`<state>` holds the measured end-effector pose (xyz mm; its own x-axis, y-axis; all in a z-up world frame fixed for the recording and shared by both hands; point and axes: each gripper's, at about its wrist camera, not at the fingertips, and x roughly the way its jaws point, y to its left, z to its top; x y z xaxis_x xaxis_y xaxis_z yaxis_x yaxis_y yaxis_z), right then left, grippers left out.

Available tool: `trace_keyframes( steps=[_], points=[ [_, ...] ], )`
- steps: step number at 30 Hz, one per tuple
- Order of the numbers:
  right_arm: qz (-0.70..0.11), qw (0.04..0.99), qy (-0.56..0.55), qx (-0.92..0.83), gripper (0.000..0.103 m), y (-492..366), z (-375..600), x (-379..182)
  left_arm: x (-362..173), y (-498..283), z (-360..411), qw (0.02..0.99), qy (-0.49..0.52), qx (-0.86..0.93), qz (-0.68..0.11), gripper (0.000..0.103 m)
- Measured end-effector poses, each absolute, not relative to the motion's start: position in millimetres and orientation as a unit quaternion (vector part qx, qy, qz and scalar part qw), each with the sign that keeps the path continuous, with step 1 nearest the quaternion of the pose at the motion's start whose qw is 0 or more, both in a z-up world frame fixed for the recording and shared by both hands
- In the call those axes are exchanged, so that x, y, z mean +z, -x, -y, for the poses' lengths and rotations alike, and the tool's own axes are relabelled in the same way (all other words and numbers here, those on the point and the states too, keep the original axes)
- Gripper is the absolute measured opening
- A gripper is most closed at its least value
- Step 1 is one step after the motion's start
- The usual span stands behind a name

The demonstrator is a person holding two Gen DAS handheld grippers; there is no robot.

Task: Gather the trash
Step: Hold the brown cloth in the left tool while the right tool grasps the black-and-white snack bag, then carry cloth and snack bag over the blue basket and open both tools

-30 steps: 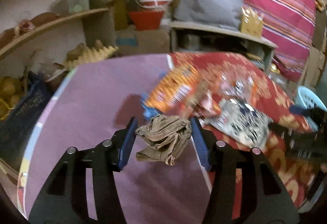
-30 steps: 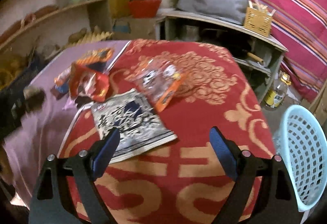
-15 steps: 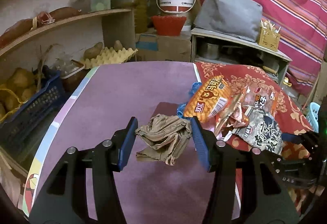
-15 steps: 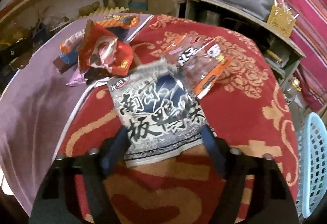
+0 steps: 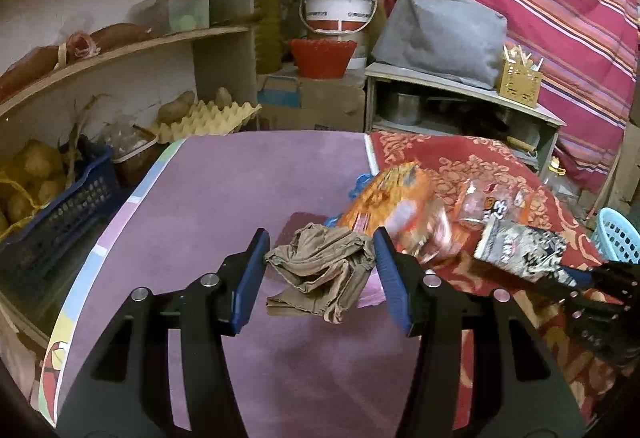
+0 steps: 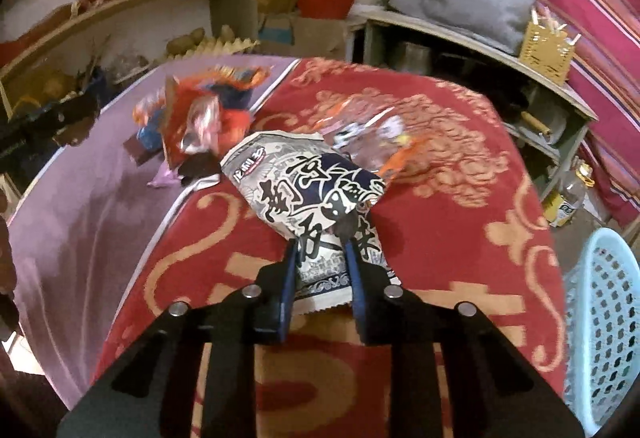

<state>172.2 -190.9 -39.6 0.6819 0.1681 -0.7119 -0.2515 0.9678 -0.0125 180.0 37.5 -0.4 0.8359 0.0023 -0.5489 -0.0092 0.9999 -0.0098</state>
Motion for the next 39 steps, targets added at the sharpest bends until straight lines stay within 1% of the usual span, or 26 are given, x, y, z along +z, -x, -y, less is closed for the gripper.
trace_keyframes(
  steps=[10,19,31,39],
  points=[
    [-0.336,0.939,0.020,0.072,0.024,-142.6,269.3,4.2,19.3,-175.7,17.1,0.965,-0.002,-0.033,-0.259,0.052],
    [-0.306,0.952,-0.022,0.011,0.024,-116.0,348.3,26.3,26.7,-174.7,101.2,0.965,-0.021,-0.089,-0.246,0.052],
    [-0.291,0.952,-0.062,-0.077,0.024,-74.0,448.3,25.1,23.3,-167.2,204.1,0.956,-0.043,-0.161,-0.241,0.052],
    [-0.294,0.946,-0.082,-0.107,0.024,-58.8,492.4,15.8,16.8,-159.4,282.4,0.944,-0.057,-0.219,-0.241,0.052]
  ],
)
